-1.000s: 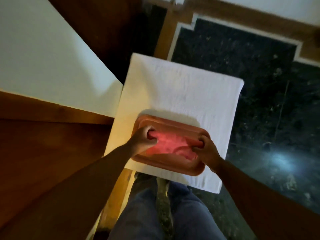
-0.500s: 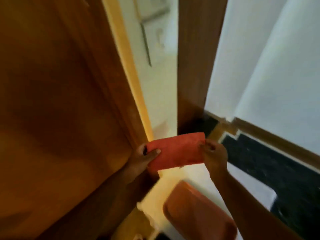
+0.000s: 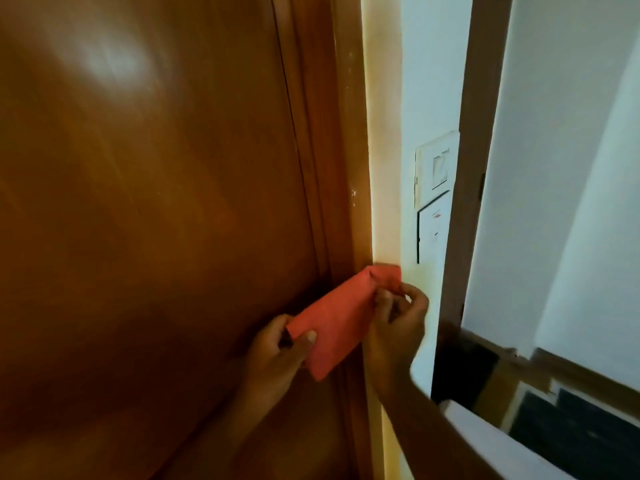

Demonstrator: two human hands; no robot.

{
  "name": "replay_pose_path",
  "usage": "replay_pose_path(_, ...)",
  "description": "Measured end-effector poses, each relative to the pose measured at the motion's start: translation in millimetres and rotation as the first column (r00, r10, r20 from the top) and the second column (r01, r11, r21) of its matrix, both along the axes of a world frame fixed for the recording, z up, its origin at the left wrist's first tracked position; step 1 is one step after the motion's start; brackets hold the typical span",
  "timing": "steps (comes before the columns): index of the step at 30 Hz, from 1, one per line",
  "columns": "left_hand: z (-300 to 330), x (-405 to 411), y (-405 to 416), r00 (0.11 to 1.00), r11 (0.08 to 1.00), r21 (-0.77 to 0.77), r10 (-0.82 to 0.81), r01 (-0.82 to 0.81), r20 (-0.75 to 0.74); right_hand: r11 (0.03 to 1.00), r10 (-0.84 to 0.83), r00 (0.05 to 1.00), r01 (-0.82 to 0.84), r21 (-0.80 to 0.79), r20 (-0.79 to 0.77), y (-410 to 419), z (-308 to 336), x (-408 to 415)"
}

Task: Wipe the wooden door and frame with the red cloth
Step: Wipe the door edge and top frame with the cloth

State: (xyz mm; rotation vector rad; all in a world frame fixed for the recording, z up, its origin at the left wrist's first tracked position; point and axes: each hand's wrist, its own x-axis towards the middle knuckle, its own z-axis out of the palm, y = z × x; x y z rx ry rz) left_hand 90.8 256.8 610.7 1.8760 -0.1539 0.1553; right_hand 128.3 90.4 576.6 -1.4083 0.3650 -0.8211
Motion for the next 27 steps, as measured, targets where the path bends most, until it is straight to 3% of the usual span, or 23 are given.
replay_pose_path(4, 10, -1, 1, 0.984, 0.956, 0.290, -0.001, -0.052, 0.181, 0.952, 0.202, 0.979, -0.186, -0.244, 0.040, 38, -20, -5)
replay_pose_path(6, 29, -2, 4, 0.916, 0.860, 0.490, -0.073, -0.142, 0.395, 0.905, 0.197, 0.980, -0.182, -0.384, 0.000, 45, -16, 0)
replay_pose_path(8, 54, 5, 9, 0.694, 0.634, 0.618, -0.174, -0.464, 0.699, 0.865, 0.134, 0.991, -0.132, -0.483, -0.030, 52, -5, 4)
replay_pose_path(10, 80, 17, 10, 0.508, 0.341, 0.541, -0.188, -0.769, 0.841, 0.853, 0.086, 0.996, -0.087, -0.514, -0.027, 57, 14, 9)
replay_pose_path(12, 96, 30, 13, 0.498, 0.129, 0.509, -0.106, -0.851, 0.861, 0.843, 0.046, 0.998, -0.020, -0.537, 0.035, 57, 39, 17)
replay_pose_path(16, 98, 45, 17, 0.513, -0.065, 0.509, -0.062, -0.858, 0.856, 0.780, -0.033, 0.982, 0.141, -0.610, 0.184, 54, 75, 46)
replay_pose_path(20, 92, 50, 16, 0.492, -0.104, 0.485, -0.055, -0.868, 0.869, 0.694, -0.005, 0.979, 0.150, -0.705, 0.203, 41, 40, 55)
replay_pose_path(24, 91, 52, 17, 0.507, -0.064, 0.504, -0.037, -0.861, 0.861, 0.648, 0.205, 0.979, -0.144, -0.748, -0.011, 14, -72, 33)
replay_pose_path(27, 90, 53, 15, 0.523, -0.021, 0.523, -0.044, -0.852, 0.851, 0.644, 0.246, 0.959, -0.269, -0.717, -0.138, -1, -151, 10)
